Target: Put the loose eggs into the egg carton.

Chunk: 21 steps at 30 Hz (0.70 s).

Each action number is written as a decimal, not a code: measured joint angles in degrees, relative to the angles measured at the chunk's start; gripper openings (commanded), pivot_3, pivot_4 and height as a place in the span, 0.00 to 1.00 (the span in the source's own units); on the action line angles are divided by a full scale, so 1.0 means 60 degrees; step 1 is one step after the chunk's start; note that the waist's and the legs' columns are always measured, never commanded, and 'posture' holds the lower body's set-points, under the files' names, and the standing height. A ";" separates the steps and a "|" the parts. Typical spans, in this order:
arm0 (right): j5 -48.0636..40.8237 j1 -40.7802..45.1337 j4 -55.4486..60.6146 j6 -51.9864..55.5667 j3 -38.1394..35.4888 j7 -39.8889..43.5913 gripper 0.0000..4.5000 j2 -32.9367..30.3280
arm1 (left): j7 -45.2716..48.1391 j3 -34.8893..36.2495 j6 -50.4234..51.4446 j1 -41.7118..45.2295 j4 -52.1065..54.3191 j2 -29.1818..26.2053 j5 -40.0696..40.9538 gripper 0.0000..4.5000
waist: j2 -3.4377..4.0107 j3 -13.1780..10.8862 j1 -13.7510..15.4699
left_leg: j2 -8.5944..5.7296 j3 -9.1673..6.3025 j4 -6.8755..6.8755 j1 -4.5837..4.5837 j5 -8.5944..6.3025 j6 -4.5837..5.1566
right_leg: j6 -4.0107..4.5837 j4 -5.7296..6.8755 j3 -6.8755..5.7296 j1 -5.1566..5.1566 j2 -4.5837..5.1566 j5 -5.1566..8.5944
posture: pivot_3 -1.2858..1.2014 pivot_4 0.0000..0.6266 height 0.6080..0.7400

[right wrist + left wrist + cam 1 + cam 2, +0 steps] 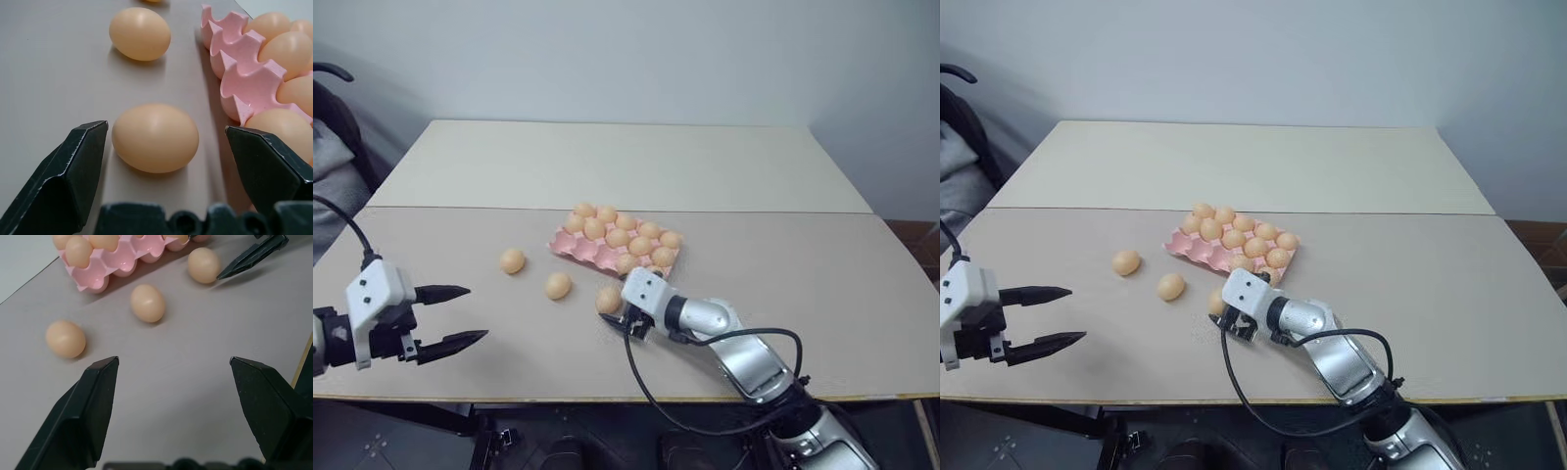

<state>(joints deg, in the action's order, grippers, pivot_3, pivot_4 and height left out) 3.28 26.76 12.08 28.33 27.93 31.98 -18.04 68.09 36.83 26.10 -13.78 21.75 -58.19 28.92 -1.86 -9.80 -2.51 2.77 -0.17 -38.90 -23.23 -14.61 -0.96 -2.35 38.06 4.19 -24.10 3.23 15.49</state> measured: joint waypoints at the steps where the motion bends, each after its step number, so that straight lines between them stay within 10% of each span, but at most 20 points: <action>1: 0.0031 0.0005 -0.0168 -0.0049 0.0008 -0.0007 0.99 0.0087 | 0.0001 0.0023 -0.0001 -0.0037 -0.0003 0.0000 -0.0078 0.87 | 0.0000 0.0000 0.0002 | 0.0000 0.0000 -0.0001 0.0001 0.0000 0.0000 | 0.0000 0.0001 0.0000 0.0000 0.0000 0.0000 | 0.52 0.24 1.00; 10: 0.0294 0.0008 -0.0863 -0.0494 0.0070 0.0072 0.99 0.0428 | -0.0017 0.0019 -0.0001 0.0017 -0.0003 0.0000 -0.0128 0.87 | 0.0000 0.0000 -0.0010 | 0.0001 0.0000 0.0000 0.0002 0.0001 -0.0002 | 0.0001 0.0004 0.0000 -0.0001 -0.0001 0.0000 | 0.52 0.24 1.00; 16: 0.0385 0.0025 -0.0988 -0.0583 0.0051 0.0084 0.63 0.0524 | -0.0099 -0.0134 -0.0001 0.0121 -0.0003 0.0001 -0.0183 0.87 | 0.0000 0.0000 -0.0013 | 0.0001 -0.0001 0.0000 0.0001 0.0001 -0.0003 | 0.0001 0.0004 0.0000 -0.0001 -0.0001 -0.0001 | 0.52 0.24 1.00; 21: 0.0417 -0.0051 -0.0979 -0.0759 0.0044 0.0093 0.59 0.0435 | -0.0113 -0.0137 -0.0001 0.0121 -0.0003 0.0000 -0.0184 0.87 | 0.0000 0.0000 -0.0015 | 0.0001 -0.0001 0.0001 0.0003 0.0001 -0.0003 | 0.0001 0.0005 0.0000 -0.0001 -0.0001 -0.0001 | 0.52 0.24 1.00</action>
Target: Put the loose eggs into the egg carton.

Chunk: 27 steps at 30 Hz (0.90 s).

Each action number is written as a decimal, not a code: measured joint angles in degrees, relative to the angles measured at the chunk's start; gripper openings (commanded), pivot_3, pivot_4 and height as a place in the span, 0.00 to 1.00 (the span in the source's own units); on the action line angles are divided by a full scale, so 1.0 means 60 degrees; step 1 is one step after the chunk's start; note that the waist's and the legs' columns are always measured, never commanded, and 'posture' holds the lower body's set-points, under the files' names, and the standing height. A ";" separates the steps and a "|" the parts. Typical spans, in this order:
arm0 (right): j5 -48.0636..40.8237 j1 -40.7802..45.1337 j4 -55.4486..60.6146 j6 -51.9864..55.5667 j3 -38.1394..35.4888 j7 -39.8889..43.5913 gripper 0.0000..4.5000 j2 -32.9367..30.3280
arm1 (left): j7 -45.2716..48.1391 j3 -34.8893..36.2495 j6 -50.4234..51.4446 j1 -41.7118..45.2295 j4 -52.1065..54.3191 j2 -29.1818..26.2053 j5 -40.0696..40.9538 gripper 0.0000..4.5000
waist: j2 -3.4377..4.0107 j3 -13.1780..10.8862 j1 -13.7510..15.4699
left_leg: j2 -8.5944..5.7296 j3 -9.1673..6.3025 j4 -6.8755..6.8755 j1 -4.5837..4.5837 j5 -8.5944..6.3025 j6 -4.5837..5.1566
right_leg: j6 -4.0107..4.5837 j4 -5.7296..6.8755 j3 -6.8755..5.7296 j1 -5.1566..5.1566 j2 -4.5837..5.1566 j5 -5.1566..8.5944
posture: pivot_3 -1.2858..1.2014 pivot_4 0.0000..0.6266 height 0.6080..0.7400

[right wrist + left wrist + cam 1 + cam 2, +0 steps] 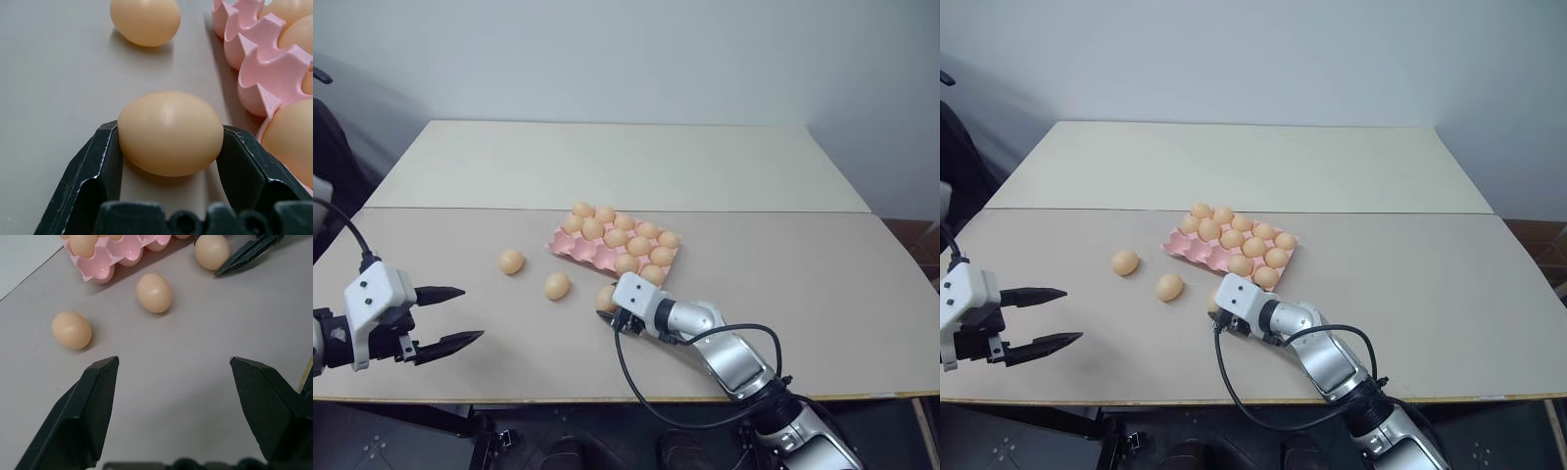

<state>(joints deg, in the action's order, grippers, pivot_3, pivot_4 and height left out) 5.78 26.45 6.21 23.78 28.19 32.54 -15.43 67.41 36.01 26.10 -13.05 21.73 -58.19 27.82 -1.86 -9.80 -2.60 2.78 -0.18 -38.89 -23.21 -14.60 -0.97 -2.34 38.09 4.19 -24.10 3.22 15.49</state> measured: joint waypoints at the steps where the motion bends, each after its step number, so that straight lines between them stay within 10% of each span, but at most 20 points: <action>1: 0.0011 -0.0040 0.0012 -0.0019 0.0001 0.0013 0.59 -0.0040 | 0.0000 -0.0001 0.0000 0.0000 0.0000 0.0000 0.0000 0.87 | 0.0000 0.0000 0.0002 | 0.0000 0.0000 0.0000 0.0000 0.0000 0.0000 | 0.0000 0.0000 0.0000 0.0000 0.0000 0.0000 | 0.52 0.24 1.00; 12: -0.0445 0.0868 0.1002 0.0478 -0.0962 0.0197 0.59 0.0168 | -0.0036 -0.0103 -0.0014 0.0047 -0.0003 0.0001 -0.0002 0.87 | 0.0000 0.0000 -0.0033 | 0.0002 -0.0002 0.0002 0.0006 0.0002 -0.0003 | 0.0003 0.0008 0.0000 -0.0001 -0.0003 -0.0002 | 0.52 0.24 1.00; 25: 0.0172 0.3044 -0.3436 -0.1042 -0.1260 -0.0849 0.59 0.1529 | -0.0173 -0.0235 -0.0082 0.0095 0.0078 0.0171 -0.0082 0.87 | 0.0001 0.0000 -0.0082 | 0.0001 0.0001 0.0017 -0.0003 0.0018 -0.0031 | 0.0005 0.0002 -0.0006 -0.0011 0.0006 -0.0003 | 0.52 0.24 1.00; 27: 0.0265 0.3043 -0.3711 -0.1197 -0.1176 -0.0846 0.75 0.1566 | -0.0184 -0.0234 -0.0082 -0.0009 0.0176 0.0215 -0.0082 0.87 | 0.0001 -0.0001 -0.0117 | 0.0001 0.0001 0.0017 -0.0005 0.0019 -0.0033 | 0.0005 0.0003 -0.0006 -0.0011 0.0007 -0.0003 | 0.52 0.24 1.00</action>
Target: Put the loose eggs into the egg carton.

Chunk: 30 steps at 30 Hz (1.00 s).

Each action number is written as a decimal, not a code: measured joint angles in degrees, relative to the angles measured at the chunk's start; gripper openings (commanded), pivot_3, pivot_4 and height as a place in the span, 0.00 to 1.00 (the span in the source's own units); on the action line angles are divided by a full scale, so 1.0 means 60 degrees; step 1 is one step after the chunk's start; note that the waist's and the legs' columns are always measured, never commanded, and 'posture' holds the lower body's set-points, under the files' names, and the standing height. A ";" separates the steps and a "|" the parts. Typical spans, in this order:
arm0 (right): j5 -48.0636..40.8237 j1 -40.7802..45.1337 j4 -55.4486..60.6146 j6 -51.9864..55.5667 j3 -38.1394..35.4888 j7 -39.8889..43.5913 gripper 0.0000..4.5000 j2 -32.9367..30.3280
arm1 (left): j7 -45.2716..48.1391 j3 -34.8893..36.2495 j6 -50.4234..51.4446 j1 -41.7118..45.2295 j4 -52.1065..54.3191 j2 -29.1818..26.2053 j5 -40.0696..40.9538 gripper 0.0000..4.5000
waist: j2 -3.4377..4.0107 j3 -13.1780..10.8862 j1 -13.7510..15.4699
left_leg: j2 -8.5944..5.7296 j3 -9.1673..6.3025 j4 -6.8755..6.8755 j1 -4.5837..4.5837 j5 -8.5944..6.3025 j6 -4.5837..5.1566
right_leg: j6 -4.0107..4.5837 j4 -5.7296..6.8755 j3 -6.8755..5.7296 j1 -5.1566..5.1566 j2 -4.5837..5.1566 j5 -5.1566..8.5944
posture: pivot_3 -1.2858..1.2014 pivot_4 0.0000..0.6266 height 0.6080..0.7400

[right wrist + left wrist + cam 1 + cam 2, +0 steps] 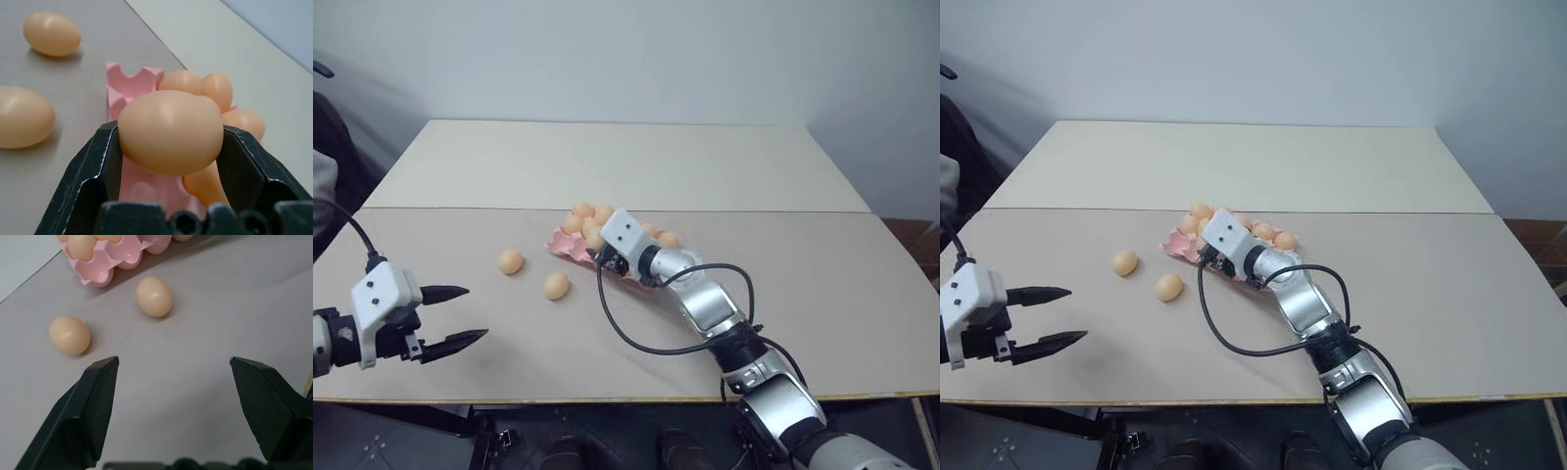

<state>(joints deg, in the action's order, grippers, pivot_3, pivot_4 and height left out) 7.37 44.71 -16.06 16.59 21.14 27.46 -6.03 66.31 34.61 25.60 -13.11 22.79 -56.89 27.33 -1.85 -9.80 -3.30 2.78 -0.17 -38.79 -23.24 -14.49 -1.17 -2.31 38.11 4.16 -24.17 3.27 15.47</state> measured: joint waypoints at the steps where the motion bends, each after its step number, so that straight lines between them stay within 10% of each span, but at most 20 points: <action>1: 0.0039 -0.0003 -0.0075 -0.0036 0.0018 0.0006 0.80 0.0000 | -0.0004 0.0013 0.0001 -0.0063 0.0044 0.0005 0.0000 0.87 | 0.0000 0.0000 -0.0018 | 0.0000 -0.0001 0.0000 0.0000 0.0000 -0.0001 | 0.0000 0.0002 0.0000 0.0000 0.0000 0.0000 | 0.52 0.24 1.00; 4: 0.0047 -0.0002 -0.0090 -0.0115 0.0003 0.0012 1.00 0.0000 | -0.0028 0.0035 0.0012 -0.0172 0.0116 0.0022 0.0001 0.87 | 0.0000 0.0000 -0.0069 | 0.0001 -0.0003 0.0000 0.0003 0.0001 -0.0002 | 0.0000 0.0004 0.0000 0.0000 0.0000 0.0000 | 0.52 0.24 1.00; 15: 0.0032 -0.0585 0.1829 0.0128 -0.0245 0.0329 1.00 -0.0589 | -0.0090 0.0014 0.0081 -0.0014 0.0168 0.0016 0.0001 0.87 | 0.0001 0.0000 -0.0091 | 0.0000 -0.0006 0.0003 -0.0001 0.0001 -0.0001 | 0.0000 0.0000 -0.0003 0.0001 0.0003 0.0000 | 0.52 0.24 1.00; 30: -0.3649 -0.5039 0.8439 0.2722 -0.3522 0.3963 1.00 -0.5738 | 0.0103 0.0032 -0.0110 -0.0159 0.0145 0.0063 0.0000 0.87 | 0.0001 -0.0001 0.0099 | 0.0006 -0.0003 0.0002 0.0025 0.0000 0.0001 | 0.0001 -0.0007 0.0002 0.0028 -0.0010 0.0001 | 0.52 0.24 1.00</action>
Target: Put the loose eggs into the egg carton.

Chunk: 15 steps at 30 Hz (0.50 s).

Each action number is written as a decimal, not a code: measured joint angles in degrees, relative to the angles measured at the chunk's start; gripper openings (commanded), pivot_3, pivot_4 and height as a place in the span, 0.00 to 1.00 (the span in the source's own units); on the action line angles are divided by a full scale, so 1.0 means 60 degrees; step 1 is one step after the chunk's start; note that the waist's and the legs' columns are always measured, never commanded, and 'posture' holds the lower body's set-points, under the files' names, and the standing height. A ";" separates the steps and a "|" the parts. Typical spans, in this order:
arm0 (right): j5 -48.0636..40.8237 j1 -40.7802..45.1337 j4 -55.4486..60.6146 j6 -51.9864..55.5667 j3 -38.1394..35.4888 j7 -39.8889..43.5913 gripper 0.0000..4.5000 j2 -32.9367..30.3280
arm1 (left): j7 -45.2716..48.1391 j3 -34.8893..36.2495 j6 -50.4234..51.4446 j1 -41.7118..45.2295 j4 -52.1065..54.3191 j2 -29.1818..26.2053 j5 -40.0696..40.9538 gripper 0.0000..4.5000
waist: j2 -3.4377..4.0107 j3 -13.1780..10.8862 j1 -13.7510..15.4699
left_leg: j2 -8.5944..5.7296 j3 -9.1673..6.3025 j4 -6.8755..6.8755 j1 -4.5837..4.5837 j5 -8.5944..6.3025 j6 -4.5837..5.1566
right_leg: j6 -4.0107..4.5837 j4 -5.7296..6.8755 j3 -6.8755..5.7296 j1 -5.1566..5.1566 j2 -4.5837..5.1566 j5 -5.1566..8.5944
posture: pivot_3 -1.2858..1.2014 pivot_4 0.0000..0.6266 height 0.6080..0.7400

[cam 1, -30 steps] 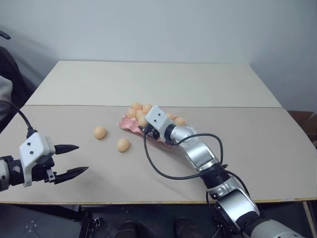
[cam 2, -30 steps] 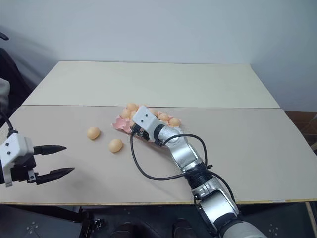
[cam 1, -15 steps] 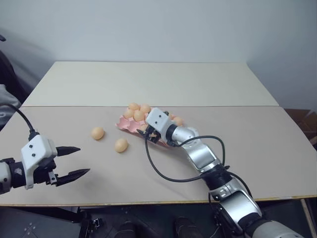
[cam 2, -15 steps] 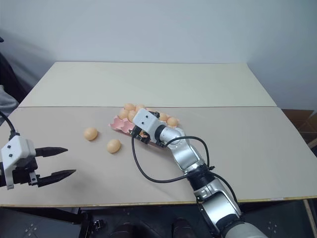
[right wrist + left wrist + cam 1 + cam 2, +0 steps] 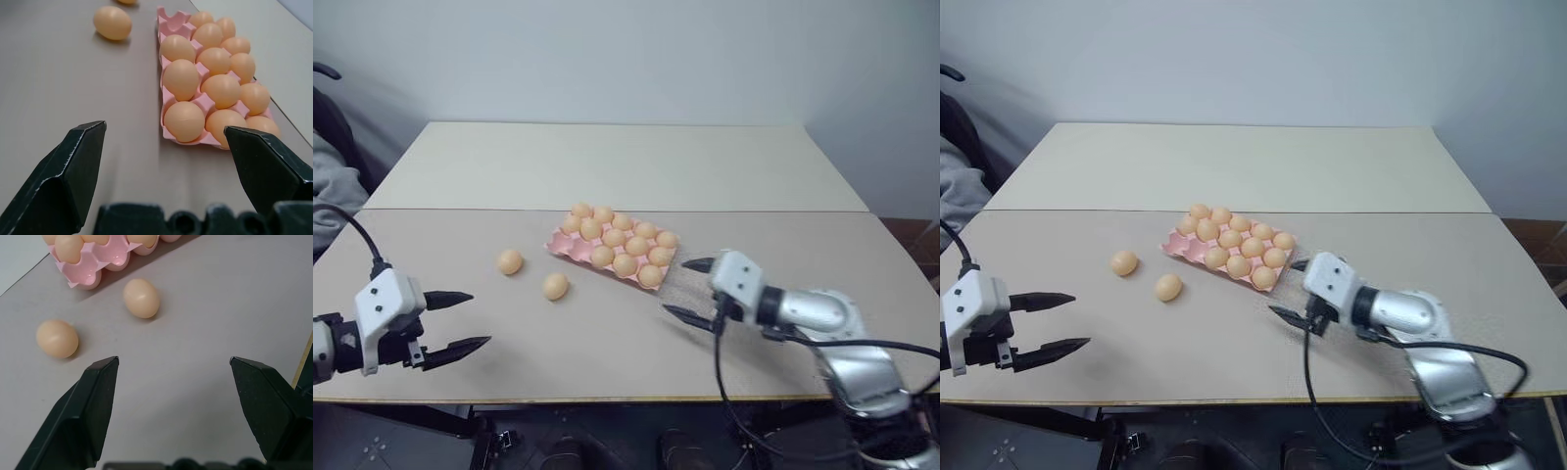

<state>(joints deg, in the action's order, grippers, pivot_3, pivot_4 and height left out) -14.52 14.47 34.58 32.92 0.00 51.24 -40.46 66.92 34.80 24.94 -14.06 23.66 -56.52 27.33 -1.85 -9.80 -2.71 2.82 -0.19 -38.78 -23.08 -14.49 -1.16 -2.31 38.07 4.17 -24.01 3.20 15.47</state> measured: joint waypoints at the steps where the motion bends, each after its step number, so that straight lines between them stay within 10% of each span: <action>1: -0.0277 -0.0104 0.0240 0.0153 -0.0277 0.0155 1.00 -0.0276 | -0.0012 0.0001 0.0000 -0.0047 0.0038 0.0048 0.0000 0.87 | 0.0000 0.0000 0.0016 | -0.0001 0.0000 -0.0001 -0.0005 0.0000 0.0000 | 0.0000 -0.0005 0.0000 -0.0001 0.0002 0.0000 | 0.52 0.24 1.00; 15: -0.1466 -0.0855 0.0980 0.0448 -0.0921 0.0368 1.00 -0.1444 | -0.0242 -0.0016 -0.0087 -0.0221 0.0090 0.0304 -0.0002 0.87 | -0.0008 0.0004 0.0051 | -0.0003 0.0000 -0.0006 -0.0013 0.0000 0.0000 | -0.0001 -0.0009 -0.0002 0.0000 0.0004 0.0001 | 0.52 0.24 1.00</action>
<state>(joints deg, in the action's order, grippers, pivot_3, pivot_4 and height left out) -23.32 9.34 40.46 35.61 -5.52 53.45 -49.12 65.47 34.71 24.42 -15.39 24.19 -54.69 27.32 -1.89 -9.78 -2.40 2.80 -0.19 -38.82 -23.16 -14.49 -1.16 -2.32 38.01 4.15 -24.01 3.23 15.48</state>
